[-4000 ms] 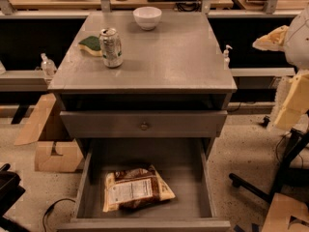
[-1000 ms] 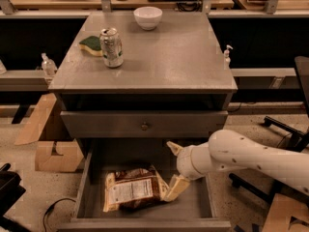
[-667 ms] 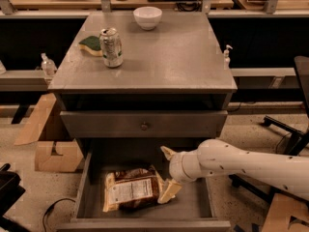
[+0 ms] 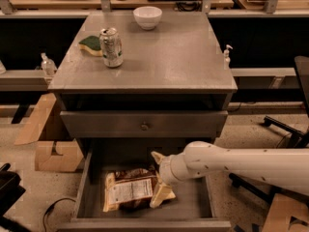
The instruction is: Pick brown chip bag from middle drawer and place on counter
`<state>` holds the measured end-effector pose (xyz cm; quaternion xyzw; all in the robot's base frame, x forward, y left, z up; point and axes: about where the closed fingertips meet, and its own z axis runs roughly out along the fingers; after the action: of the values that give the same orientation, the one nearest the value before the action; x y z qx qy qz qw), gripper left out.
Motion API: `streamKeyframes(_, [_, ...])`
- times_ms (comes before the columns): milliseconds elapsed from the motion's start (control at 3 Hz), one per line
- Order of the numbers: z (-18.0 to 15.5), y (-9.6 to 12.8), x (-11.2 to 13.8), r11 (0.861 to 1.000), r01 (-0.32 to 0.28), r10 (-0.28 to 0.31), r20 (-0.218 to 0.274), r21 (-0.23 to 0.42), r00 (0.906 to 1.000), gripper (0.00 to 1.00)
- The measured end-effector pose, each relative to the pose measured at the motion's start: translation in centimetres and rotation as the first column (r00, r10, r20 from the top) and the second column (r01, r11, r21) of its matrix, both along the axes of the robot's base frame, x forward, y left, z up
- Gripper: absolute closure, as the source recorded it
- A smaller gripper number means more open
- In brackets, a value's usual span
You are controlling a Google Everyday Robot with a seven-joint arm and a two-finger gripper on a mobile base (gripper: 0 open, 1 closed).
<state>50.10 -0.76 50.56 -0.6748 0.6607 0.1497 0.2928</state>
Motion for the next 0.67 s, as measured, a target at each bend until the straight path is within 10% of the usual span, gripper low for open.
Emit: streamKeyframes(667, [-8.6,5.7,-0.4,0.994,-0.110,0.111,-0.099,0.021,0.9889,0.00])
